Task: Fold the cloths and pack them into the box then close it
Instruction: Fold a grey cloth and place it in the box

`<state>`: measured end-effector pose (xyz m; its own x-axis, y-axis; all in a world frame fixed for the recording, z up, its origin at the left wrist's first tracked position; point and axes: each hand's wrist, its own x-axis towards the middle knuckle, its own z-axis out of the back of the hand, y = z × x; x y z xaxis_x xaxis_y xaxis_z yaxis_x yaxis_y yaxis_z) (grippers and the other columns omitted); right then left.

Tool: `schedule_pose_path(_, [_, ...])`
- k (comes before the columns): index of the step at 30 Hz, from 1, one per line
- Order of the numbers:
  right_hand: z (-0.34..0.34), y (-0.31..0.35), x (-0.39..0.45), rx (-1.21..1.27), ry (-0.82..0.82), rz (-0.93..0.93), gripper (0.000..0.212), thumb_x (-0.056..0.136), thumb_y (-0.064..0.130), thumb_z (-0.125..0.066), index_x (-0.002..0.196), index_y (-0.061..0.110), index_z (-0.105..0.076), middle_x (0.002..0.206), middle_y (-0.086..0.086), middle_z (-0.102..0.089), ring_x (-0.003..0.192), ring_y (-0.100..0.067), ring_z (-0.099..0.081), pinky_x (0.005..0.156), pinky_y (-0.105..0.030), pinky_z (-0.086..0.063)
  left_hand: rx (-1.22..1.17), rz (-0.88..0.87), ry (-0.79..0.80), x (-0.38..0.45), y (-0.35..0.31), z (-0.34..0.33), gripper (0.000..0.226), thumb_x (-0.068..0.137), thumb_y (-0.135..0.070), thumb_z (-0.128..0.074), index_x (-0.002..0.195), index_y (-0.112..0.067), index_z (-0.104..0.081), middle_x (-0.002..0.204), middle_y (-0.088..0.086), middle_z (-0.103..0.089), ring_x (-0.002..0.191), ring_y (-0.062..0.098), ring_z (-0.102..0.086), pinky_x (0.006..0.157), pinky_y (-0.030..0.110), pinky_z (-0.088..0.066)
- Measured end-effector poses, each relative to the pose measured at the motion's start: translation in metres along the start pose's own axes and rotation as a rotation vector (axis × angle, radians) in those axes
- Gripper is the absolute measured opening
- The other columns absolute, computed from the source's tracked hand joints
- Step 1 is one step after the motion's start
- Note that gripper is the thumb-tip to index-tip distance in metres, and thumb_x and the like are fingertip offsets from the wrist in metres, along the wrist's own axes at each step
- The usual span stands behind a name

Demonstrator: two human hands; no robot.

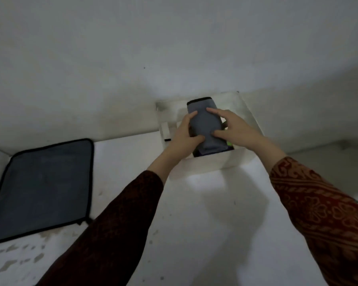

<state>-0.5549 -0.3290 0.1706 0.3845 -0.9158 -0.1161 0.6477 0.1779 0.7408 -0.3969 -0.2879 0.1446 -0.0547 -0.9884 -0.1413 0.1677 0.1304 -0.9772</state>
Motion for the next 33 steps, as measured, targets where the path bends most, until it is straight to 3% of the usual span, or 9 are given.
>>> schedule_pose_path(2, [0.009, -0.018, 0.017, -0.148, 0.064, -0.048, 0.069, 0.083, 0.006, -0.062, 0.144, 0.018, -0.032, 0.139, -0.017, -0.037, 0.121, -0.031, -0.047, 0.099, -0.035, -0.044, 0.087, 0.04, 0.021, 0.03, 0.013, -0.02, 0.069, 0.085, -0.001, -0.056, 0.144, -0.017, -0.025, 0.144, 0.013, -0.037, 0.117, 0.025, -0.051, 0.086, 0.032, -0.054])
schedule_pose_path(7, [0.015, -0.05, 0.045, -0.313, 0.167, -0.148, 0.055, 0.09, 0.004, -0.052, 0.141, 0.002, -0.032, 0.146, -0.023, -0.028, 0.132, -0.033, -0.034, 0.104, -0.027, -0.031, 0.183, 0.125, 0.134, 0.087, 0.042, -0.057, 0.071, 0.087, -0.003, -0.055, 0.147, -0.012, -0.018, 0.147, 0.016, -0.036, 0.128, 0.028, -0.044, 0.1, 0.033, -0.042])
schedule_pose_path(11, [0.013, -0.07, 0.06, -0.436, 0.189, -0.181, 0.055, 0.088, 0.009, -0.056, 0.138, 0.003, -0.036, 0.148, -0.026, -0.022, 0.134, -0.035, -0.03, 0.108, -0.033, -0.034, 0.23, 0.135, 0.119, 0.117, 0.053, -0.075, 0.074, 0.083, -0.017, -0.061, 0.146, -0.009, -0.023, 0.147, 0.014, -0.038, 0.134, 0.028, -0.039, 0.106, 0.03, -0.034])
schedule_pose_path(14, [0.008, -0.09, 0.064, -0.545, 0.205, -0.212, 0.064, 0.085, 0.016, -0.061, 0.142, 0.008, -0.032, 0.155, -0.023, -0.004, 0.135, -0.043, -0.026, 0.111, -0.041, -0.031, 0.317, 0.1, 0.115, 0.132, 0.055, -0.086, 0.07, 0.085, -0.003, -0.057, 0.145, -0.005, -0.023, 0.151, 0.015, -0.031, 0.139, 0.027, -0.031, 0.108, 0.026, -0.028])
schedule_pose_path(18, [0.001, -0.1, 0.057, -0.607, 0.203, -0.225, 0.039, 0.09, 0.012, -0.048, 0.127, 0.0, -0.047, 0.137, -0.023, -0.041, 0.119, -0.039, -0.046, 0.099, -0.04, -0.039, 0.392, 0.041, 0.153, 0.144, 0.058, -0.093, 0.069, 0.085, 0.002, -0.054, 0.145, -0.002, -0.021, 0.152, 0.019, -0.029, 0.14, 0.028, -0.029, 0.109, 0.024, -0.023])
schedule_pose_path(21, [-0.004, -0.099, 0.056, -0.615, 0.301, -0.27, 0.038, 0.095, 0.015, -0.043, 0.128, -0.002, -0.047, 0.134, -0.024, -0.046, 0.121, -0.037, -0.045, 0.103, -0.037, -0.035, 0.446, 0.03, 0.219, 0.147, 0.064, -0.094, 0.07, 0.088, -0.004, -0.053, 0.147, -0.006, -0.017, 0.15, 0.021, -0.031, 0.137, 0.031, -0.033, 0.112, 0.03, -0.027])
schedule_pose_path(24, [-0.004, -0.095, 0.057, -0.642, 0.442, -0.279, 0.047, 0.097, 0.021, -0.041, 0.139, 0.003, -0.035, 0.146, -0.024, -0.033, 0.134, -0.039, -0.031, 0.111, -0.04, -0.028, 0.863, -0.019, 0.243, 0.149, 0.066, -0.096, 0.077, 0.086, -0.022, -0.057, 0.149, -0.018, -0.013, 0.152, 0.022, -0.018, 0.138, 0.038, -0.02, 0.111, 0.051, -0.029])
schedule_pose_path(28, [0.0, -0.091, 0.059, -0.689, 0.494, -0.268, 0.047, 0.099, 0.021, -0.035, 0.144, 0.009, -0.029, 0.151, -0.021, -0.027, 0.139, -0.035, -0.025, 0.114, -0.038, -0.022, 1.283, -0.249, 0.226, 0.153, 0.06, -0.093, 0.073, 0.09, -0.032, -0.05, 0.149, -0.015, -0.01, 0.157, 0.016, 0.014, 0.145, 0.031, 0.015, 0.116, 0.052, -0.001])
schedule_pose_path(33, [0.003, -0.092, 0.057, -0.688, 0.515, -0.328, 0.054, 0.099, 0.019, -0.036, 0.148, 0.007, -0.015, 0.155, -0.021, -0.016, 0.143, -0.034, -0.013, 0.116, -0.037, -0.016, 1.469, -0.294, 0.434, 0.168, 0.063, -0.091, 0.072, 0.094, -0.042, -0.033, 0.149, -0.009, 0.0, 0.16, 0.008, 0.005, 0.147, 0.021, 0.007, 0.117, 0.044, 0.011])
